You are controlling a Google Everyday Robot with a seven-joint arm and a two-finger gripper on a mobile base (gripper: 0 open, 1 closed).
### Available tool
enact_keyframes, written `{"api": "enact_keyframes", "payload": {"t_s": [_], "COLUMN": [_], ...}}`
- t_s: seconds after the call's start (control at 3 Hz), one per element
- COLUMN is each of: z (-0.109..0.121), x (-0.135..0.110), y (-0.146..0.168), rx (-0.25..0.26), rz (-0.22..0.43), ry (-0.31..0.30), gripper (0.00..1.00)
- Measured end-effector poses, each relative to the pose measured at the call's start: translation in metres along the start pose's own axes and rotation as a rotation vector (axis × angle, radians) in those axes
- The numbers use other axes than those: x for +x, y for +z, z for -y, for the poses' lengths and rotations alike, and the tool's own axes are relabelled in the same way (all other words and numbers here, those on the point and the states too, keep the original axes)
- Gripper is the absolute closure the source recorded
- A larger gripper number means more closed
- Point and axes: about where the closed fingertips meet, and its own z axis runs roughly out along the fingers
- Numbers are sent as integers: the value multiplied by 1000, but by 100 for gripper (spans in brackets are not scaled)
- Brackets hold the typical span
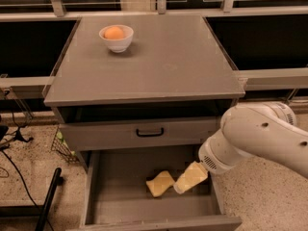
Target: Pick sponge from middle drawer and place on counter
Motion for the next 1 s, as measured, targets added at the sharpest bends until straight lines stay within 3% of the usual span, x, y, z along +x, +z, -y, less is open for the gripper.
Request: {"api": "enact_keyframes", "payload": {"t_s": [0.67, 1.0], "z": [-1, -8], "x": [2, 8], "y": [14, 42], "rx": [-15, -46], "rz": [6, 35], "ry": [19, 66], "gripper": [0, 0]}}
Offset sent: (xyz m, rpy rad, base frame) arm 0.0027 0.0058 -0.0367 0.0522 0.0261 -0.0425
